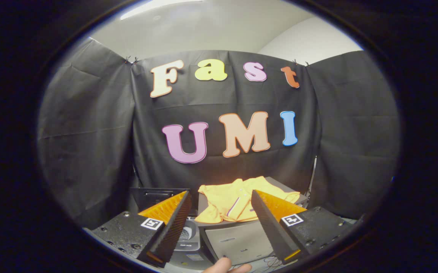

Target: Put the clothes into the washing machine and then close the washing machine lid.

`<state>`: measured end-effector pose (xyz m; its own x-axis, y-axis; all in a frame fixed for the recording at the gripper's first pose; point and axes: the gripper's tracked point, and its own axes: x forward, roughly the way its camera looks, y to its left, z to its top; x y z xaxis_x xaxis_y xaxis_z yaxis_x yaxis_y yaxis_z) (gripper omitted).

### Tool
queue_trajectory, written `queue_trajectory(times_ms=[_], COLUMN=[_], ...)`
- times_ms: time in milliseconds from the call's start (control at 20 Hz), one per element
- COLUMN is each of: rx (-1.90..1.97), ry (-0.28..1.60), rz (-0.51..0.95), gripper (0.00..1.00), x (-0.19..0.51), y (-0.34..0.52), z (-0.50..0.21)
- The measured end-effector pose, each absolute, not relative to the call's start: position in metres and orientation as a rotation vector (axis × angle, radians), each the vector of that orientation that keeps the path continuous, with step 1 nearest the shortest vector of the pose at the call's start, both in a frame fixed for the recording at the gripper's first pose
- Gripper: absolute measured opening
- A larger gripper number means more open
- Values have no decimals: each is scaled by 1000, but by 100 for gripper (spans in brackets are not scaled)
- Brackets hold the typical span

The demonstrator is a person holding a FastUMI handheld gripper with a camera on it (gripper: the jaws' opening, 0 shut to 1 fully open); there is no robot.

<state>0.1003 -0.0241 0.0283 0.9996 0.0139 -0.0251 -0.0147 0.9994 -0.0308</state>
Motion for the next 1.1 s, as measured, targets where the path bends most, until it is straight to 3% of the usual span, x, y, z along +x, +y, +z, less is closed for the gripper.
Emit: queue_trajectory(times_ms=[300,1100], rx=[-21,-68], ry=[104,782], rz=[-2,55], gripper=[97,98], x=[144,329], y=[-55,-94], z=[29,-107])
